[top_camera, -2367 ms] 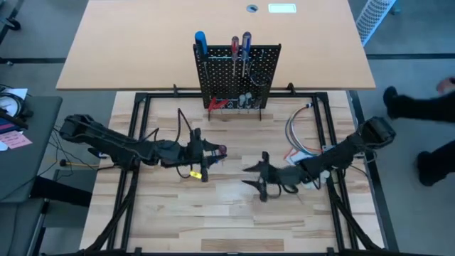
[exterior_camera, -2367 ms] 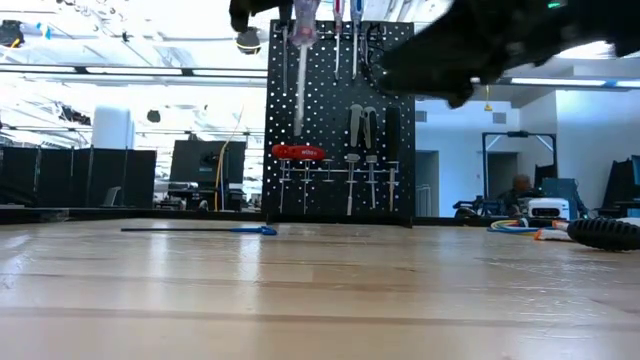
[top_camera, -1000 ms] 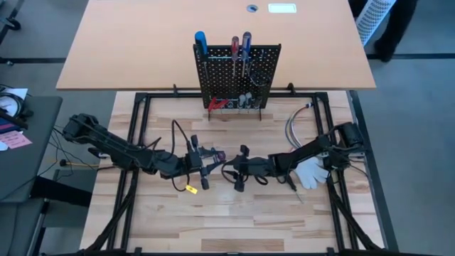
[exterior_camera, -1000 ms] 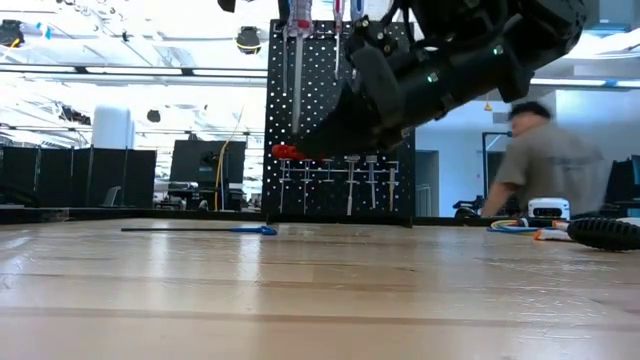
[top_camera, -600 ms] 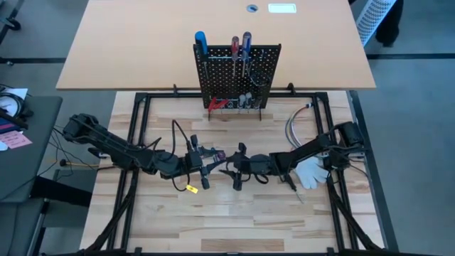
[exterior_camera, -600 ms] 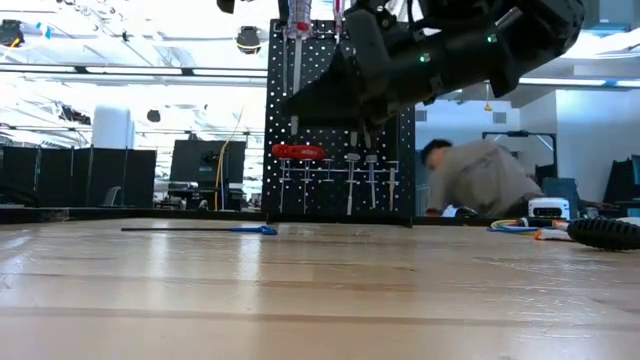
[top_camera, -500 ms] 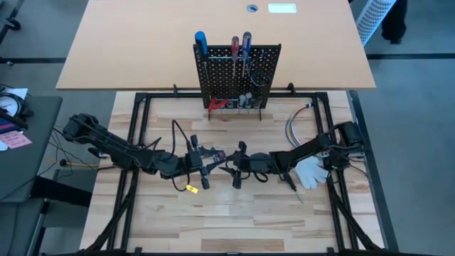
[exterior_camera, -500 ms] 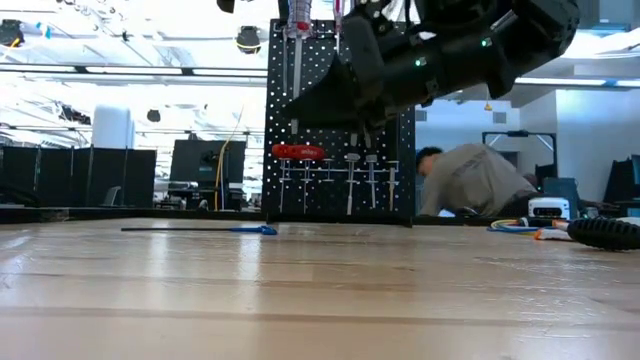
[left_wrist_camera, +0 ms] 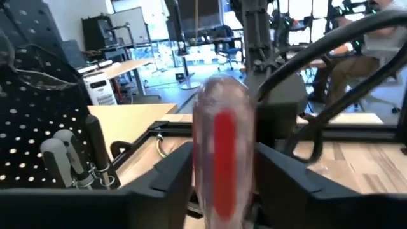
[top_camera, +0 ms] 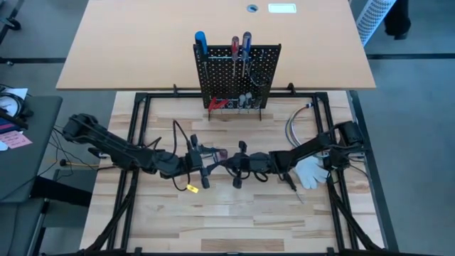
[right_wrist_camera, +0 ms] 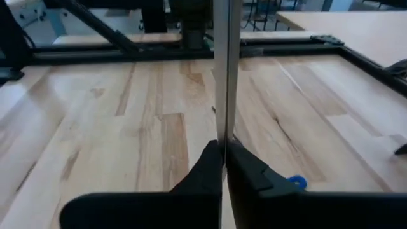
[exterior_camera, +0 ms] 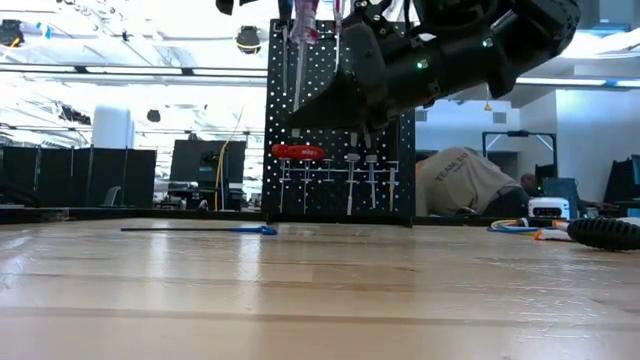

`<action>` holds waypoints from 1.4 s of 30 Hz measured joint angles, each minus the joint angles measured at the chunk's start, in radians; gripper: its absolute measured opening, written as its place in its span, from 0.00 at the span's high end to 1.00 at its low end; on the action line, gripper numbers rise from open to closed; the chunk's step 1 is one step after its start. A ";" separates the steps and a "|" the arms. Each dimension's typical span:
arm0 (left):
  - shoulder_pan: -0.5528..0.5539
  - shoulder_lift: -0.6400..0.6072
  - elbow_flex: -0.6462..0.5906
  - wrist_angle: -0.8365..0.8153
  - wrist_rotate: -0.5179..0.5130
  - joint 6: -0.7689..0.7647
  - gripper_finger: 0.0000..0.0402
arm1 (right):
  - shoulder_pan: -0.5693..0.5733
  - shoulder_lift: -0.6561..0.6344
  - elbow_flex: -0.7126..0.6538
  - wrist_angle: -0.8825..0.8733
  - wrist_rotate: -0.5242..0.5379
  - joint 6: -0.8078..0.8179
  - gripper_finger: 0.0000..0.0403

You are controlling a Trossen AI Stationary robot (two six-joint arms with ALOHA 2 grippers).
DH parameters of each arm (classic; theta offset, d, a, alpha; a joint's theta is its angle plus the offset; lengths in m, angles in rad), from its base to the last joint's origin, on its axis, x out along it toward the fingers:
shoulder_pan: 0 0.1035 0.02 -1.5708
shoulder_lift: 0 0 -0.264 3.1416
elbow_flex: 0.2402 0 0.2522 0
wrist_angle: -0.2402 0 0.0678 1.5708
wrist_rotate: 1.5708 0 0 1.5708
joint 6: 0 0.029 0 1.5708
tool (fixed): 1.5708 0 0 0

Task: Hang tools onto peg board
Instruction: Hang the transparent red screwdriver on the pegboard

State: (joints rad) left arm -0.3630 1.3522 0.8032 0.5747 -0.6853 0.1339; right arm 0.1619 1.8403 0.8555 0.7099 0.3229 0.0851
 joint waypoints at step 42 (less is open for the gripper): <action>-0.060 -0.206 0.000 -0.492 -0.307 -0.157 0.42 | -0.510 0.062 1.072 -1.099 -0.095 0.072 1.00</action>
State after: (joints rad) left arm -0.4225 1.1461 0.8032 0.0823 -0.9919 -0.0232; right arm -0.3480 1.9019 1.9278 -0.3888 0.2276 0.1573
